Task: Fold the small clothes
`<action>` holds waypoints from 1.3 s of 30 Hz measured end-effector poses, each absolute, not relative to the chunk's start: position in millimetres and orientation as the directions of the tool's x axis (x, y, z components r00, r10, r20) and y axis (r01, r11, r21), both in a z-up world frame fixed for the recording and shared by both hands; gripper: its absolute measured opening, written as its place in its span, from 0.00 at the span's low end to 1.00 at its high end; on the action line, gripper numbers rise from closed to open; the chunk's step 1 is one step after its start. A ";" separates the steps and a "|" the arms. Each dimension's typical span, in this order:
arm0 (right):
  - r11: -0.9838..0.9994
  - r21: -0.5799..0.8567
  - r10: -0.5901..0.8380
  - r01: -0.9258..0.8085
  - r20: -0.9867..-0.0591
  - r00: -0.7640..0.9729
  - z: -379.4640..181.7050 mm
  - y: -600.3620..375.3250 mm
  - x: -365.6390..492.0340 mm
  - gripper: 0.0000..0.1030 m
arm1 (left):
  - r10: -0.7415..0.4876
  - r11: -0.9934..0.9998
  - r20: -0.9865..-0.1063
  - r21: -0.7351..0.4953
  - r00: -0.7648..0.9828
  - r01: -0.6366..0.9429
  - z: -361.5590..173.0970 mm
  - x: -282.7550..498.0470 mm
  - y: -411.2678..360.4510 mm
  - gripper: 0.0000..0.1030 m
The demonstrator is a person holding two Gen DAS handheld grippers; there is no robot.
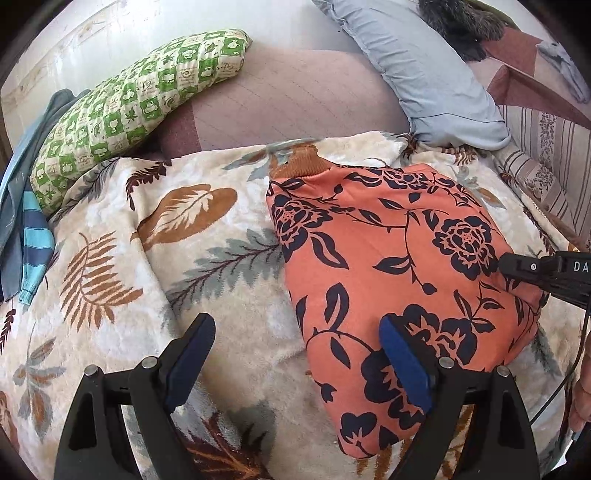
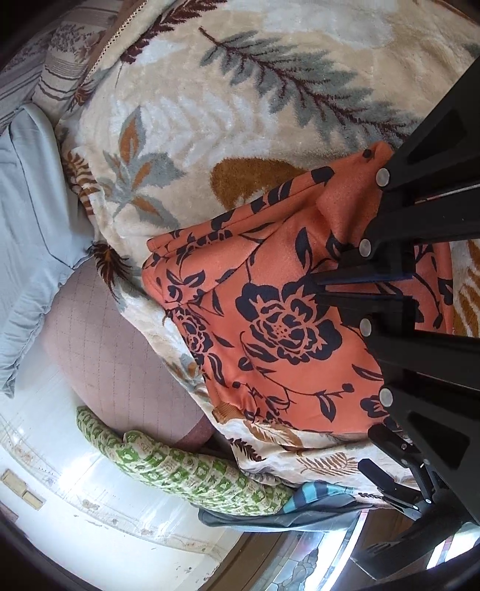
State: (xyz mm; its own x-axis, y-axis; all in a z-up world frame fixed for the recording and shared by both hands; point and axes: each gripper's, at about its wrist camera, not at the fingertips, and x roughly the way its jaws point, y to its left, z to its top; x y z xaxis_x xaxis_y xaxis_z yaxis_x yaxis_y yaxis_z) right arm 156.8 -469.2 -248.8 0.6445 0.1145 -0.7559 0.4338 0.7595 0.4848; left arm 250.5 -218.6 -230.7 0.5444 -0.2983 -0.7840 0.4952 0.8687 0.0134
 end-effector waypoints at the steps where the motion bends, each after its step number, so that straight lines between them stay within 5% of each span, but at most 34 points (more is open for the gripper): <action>1: 0.762 0.485 0.111 0.428 -0.750 0.652 -246.5 -468.7 156.4 0.06 | -0.296 0.869 -0.784 0.016 0.546 0.495 -231.2 250.5 -219.0 0.89; 15: 0.747 0.495 0.147 0.444 -0.774 0.616 -263.6 -477.0 162.2 0.06 | -0.305 0.873 -0.775 0.005 0.554 0.487 -233.3 253.2 -218.7 0.89; 24: 0.685 0.566 0.056 0.458 -0.668 0.742 -243.2 -520.3 135.1 0.07 | -0.446 0.858 -0.727 -0.181 0.522 0.481 -221.0 263.3 -204.0 0.90; 27: 0.649 0.595 0.054 0.475 -0.658 0.751 -247.7 -536.0 128.7 0.35 | -0.470 0.850 -0.737 -0.229 0.486 0.475 -225.9 267.6 -204.1 0.90; 28: 0.630 0.612 0.049 0.479 -0.646 0.762 -249.0 -540.6 125.8 0.64 | -0.476 0.848 -0.736 -0.242 0.480 0.471 -226.5 268.4 -203.8 0.90; 29: 0.609 0.633 0.041 0.478 -0.626 0.779 -249.8 -544.7 121.7 0.77 | -0.483 0.846 -0.735 -0.253 0.475 0.469 -227.1 268.6 -203.6 0.90; 39: 0.481 0.752 0.229 0.450 -0.604 0.763 -284.6 -562.7 127.3 0.77 | -0.528 0.821 -0.764 -0.347 0.371 0.454 -244.8 276.6 -205.9 0.90</action>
State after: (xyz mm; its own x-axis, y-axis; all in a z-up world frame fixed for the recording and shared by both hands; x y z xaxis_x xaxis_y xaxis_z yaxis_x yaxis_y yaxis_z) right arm 127.3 -562.7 -284.6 0.7635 0.2295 -0.6037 0.4501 0.4812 0.7522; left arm 276.6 -205.9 -244.8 0.3710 -0.5282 -0.7638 0.4538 0.8207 -0.3472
